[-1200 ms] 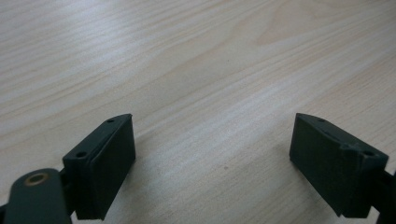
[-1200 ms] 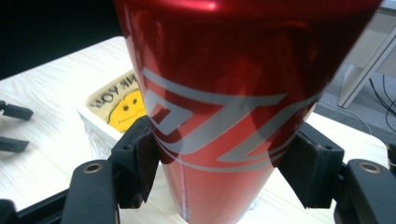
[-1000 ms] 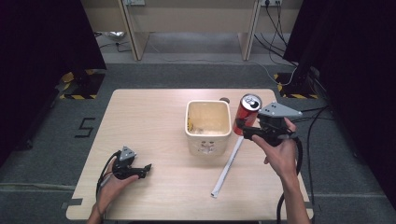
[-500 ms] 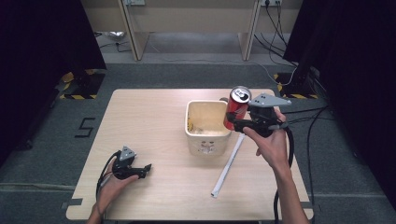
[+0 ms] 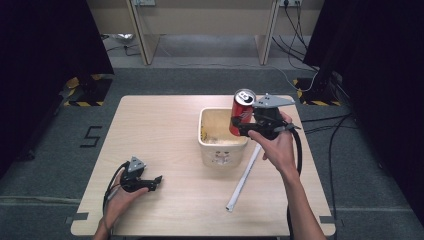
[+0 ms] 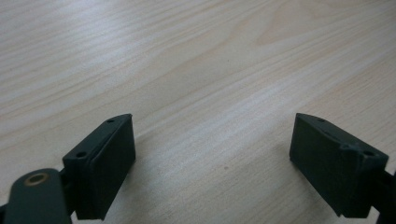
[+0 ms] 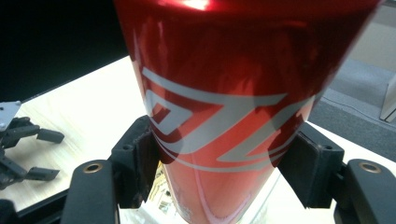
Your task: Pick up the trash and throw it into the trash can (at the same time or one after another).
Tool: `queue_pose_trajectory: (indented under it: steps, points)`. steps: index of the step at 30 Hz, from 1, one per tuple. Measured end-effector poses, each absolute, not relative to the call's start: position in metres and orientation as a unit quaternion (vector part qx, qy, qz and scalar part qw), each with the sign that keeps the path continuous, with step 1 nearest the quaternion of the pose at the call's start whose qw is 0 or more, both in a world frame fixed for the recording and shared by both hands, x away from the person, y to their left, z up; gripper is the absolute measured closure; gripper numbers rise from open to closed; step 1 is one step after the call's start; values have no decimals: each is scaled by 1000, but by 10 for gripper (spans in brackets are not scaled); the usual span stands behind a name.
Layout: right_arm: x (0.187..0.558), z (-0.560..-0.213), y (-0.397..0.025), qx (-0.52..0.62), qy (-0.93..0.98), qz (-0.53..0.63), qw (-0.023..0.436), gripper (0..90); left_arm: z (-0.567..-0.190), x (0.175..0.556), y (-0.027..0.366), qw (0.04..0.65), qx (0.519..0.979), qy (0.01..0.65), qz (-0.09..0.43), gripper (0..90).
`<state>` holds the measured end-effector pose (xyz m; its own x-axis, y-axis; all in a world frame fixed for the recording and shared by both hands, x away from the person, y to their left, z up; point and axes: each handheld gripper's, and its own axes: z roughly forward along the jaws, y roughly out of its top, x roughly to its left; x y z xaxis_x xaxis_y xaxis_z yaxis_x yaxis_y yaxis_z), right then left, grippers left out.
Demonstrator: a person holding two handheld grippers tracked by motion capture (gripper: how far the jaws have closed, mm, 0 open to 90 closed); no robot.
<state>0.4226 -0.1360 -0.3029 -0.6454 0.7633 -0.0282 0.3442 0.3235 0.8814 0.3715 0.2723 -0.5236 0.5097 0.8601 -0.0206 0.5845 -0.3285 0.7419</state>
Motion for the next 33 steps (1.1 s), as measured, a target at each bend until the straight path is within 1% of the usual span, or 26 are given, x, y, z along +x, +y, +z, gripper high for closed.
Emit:
queue_pose_trajectory:
  steps: [10, 33]
  points:
    - [442, -309, -116, 355, 786, 458, 215, 340, -524, 372, 272, 358, 792, 456, 193, 135]
    - [478, -344, -83, 369, 803, 431, 183, 339, -524, 372, 273, 359, 791, 456, 192, 136]
